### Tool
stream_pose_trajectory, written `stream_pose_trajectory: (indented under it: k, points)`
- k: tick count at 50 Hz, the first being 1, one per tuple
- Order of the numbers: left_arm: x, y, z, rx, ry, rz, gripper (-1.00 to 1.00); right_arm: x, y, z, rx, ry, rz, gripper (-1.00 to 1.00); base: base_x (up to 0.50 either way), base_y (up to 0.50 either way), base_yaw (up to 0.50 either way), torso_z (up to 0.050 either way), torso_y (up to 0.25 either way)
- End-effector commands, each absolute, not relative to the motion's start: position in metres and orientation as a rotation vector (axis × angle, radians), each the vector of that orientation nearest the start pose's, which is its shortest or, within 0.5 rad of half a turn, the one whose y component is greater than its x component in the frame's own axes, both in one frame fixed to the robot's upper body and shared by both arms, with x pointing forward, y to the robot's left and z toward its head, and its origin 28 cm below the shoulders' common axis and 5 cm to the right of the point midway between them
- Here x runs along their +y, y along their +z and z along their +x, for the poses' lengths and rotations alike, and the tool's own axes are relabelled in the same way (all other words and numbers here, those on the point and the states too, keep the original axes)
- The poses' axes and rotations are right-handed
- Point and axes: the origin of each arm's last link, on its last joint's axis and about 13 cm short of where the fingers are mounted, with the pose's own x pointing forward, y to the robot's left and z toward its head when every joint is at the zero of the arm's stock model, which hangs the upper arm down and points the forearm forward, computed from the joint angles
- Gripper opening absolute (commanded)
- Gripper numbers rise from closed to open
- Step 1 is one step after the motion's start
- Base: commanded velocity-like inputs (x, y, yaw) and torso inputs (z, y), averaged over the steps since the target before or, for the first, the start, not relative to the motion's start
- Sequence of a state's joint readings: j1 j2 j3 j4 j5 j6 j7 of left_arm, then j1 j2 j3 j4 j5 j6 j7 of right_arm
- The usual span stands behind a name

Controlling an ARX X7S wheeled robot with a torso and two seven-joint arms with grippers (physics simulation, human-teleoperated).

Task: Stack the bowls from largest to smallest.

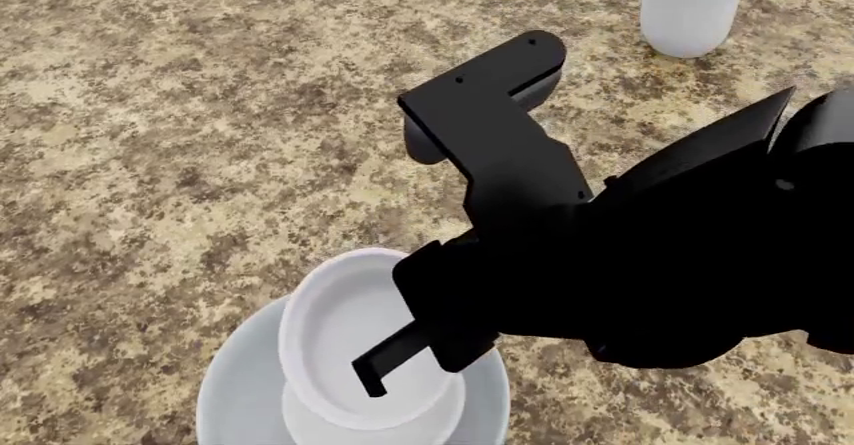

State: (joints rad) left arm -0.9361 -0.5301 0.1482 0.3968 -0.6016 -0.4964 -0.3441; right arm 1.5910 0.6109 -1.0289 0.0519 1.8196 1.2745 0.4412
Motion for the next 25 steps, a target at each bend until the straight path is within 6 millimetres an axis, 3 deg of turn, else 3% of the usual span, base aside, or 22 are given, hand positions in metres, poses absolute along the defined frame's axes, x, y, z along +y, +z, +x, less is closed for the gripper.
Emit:
stream_pose_trajectory:
  k: [1, 25]
  points:
    - [0.265, 0.312, 0.284, -0.701, 0.025, 0.028, 1.00, -0.098, 0.305, 0.285, 0.627, 0.687, -0.323, -1.00, 0.00, 0.00, 0.00, 0.000, 0.000]
    - [0.265, 0.312, 0.287, -0.698, 0.027, 0.033, 1.00, -0.098, 0.289, 0.292, 0.656, 0.705, -0.307, -1.00, 0.00, 0.00, 0.00, 0.000, 0.001]
